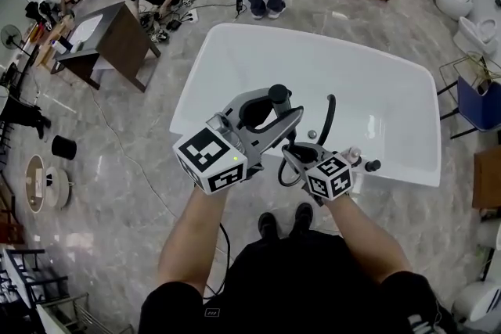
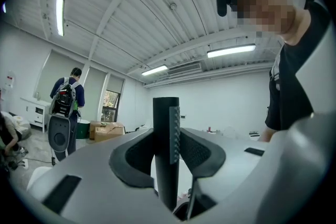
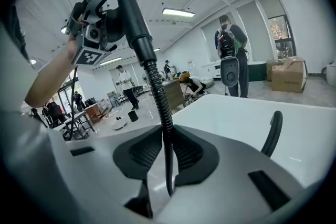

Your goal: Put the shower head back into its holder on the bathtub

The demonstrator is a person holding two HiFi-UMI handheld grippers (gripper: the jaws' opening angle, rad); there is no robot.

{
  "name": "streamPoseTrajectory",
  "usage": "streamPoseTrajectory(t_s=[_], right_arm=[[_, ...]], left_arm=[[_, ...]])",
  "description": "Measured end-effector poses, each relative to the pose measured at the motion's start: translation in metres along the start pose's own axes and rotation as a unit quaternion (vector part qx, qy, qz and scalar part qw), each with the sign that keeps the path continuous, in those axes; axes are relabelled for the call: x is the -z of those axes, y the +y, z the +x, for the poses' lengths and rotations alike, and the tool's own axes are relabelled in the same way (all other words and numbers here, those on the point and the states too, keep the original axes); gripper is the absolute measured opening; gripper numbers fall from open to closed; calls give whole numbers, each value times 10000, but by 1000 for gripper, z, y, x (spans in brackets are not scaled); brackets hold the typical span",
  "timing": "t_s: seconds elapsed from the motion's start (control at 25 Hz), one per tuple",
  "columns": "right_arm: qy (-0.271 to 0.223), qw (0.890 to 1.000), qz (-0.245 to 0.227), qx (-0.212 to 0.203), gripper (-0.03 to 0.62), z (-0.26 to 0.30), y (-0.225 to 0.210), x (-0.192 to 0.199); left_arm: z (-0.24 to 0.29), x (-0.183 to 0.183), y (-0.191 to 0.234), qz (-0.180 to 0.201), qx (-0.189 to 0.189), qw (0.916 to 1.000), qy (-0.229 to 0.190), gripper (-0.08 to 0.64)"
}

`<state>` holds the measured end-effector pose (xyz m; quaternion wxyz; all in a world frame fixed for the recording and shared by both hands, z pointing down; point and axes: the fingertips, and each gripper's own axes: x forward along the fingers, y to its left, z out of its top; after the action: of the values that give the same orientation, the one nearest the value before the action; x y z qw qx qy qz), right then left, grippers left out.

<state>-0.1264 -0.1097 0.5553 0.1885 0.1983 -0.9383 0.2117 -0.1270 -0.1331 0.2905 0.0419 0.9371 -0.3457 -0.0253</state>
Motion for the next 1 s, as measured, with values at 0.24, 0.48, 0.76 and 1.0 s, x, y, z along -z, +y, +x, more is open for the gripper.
streamPoseTrajectory(t_s=[0.24, 0.48, 0.76, 1.0], right_arm=[[59, 9994, -181, 281, 75, -4, -29, -9], [-158, 9986, -225, 452, 74, -12, -56, -45], [-432, 9976, -382, 376, 74, -2, -50, -91], [-687, 9953, -472, 496, 74, 11, -37, -125]], left_arm=[[-4, 5, 12, 241, -276, 9993, 70, 146], [-10, -9, 22, 352, -537, 9979, -114, 144], [-40, -33, 37, 466, -934, 9937, -408, 144], [-82, -42, 56, 380, -1156, 9907, -609, 143]])
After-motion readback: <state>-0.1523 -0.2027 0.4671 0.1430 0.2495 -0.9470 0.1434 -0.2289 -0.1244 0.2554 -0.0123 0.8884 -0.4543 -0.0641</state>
